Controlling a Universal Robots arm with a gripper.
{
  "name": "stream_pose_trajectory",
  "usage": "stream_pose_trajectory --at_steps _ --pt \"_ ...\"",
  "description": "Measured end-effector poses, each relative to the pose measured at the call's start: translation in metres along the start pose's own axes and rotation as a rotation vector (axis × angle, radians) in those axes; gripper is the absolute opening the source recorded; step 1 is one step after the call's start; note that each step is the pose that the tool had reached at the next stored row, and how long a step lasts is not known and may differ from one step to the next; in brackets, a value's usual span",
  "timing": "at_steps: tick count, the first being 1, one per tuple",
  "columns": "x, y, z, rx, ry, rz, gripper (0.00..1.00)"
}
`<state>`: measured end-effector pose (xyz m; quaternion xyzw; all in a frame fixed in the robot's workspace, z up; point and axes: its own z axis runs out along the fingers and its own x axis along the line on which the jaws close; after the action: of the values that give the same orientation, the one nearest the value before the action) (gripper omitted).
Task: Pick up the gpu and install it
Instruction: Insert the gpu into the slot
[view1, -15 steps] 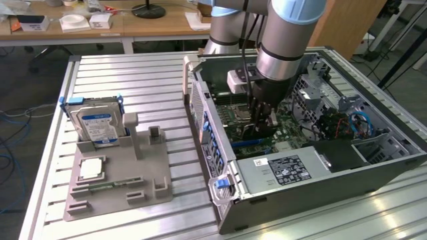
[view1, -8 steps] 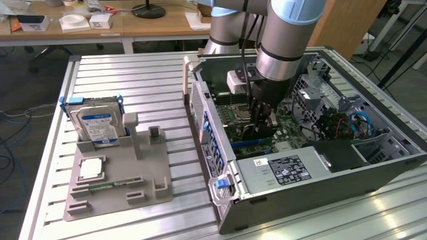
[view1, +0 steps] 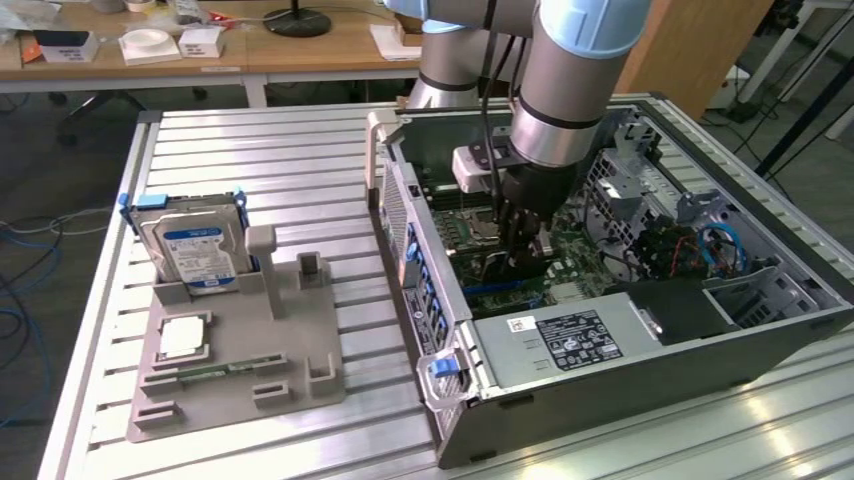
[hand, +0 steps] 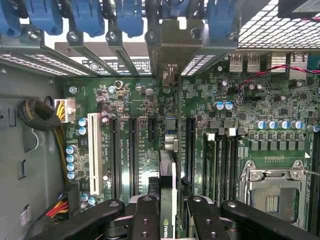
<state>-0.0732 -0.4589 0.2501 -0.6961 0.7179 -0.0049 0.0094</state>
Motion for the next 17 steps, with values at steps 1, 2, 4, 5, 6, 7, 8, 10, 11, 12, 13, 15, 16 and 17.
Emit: stream_pose_trajectory --at_steps 1,2,4,5,6,7,8,10,11,12,13,15,16,17 --pt "-0.0001 0.0001 0.0 0.0 0.0 0.0 0.26" --pt "-0.0002 0.0 0.0001 0.0 -0.0001 0.0 0.26" --pt "-0.0004 0.0006 0.0002 0.0001 -0.0001 0.0 0.26" --pt "-0.0005 0.001 0.0002 -0.0001 0.0 0.0 0.26" --pt "-0.0006 0.0015 0.0005 0.0 -0.0001 0.0 0.26" --pt "-0.0008 0.0022 0.0008 0.0001 -0.0004 0.0 0.26" --pt "-0.001 0.0025 0.0009 0.0001 -0.0003 0.0 0.26" --pt "-0.0014 0.0026 0.0014 0.0001 -0.0002 0.0 0.26" --pt "-0.0015 0.0026 0.0017 0.0001 -0.0002 0.0 0.26" --pt "-0.0016 0.0027 0.0023 0.0001 -0.0003 0.0 0.26" --pt "-0.0017 0.0027 0.0027 0.0001 -0.0001 0.0 0.26" --pt "-0.002 0.0027 0.0029 0.0 0.0001 0.0 0.26" --pt "-0.0021 0.0027 0.0029 0.0 0.0 0.0 0.26" --pt "-0.0022 0.0027 0.0032 0.0 0.0 0.0 0.26"
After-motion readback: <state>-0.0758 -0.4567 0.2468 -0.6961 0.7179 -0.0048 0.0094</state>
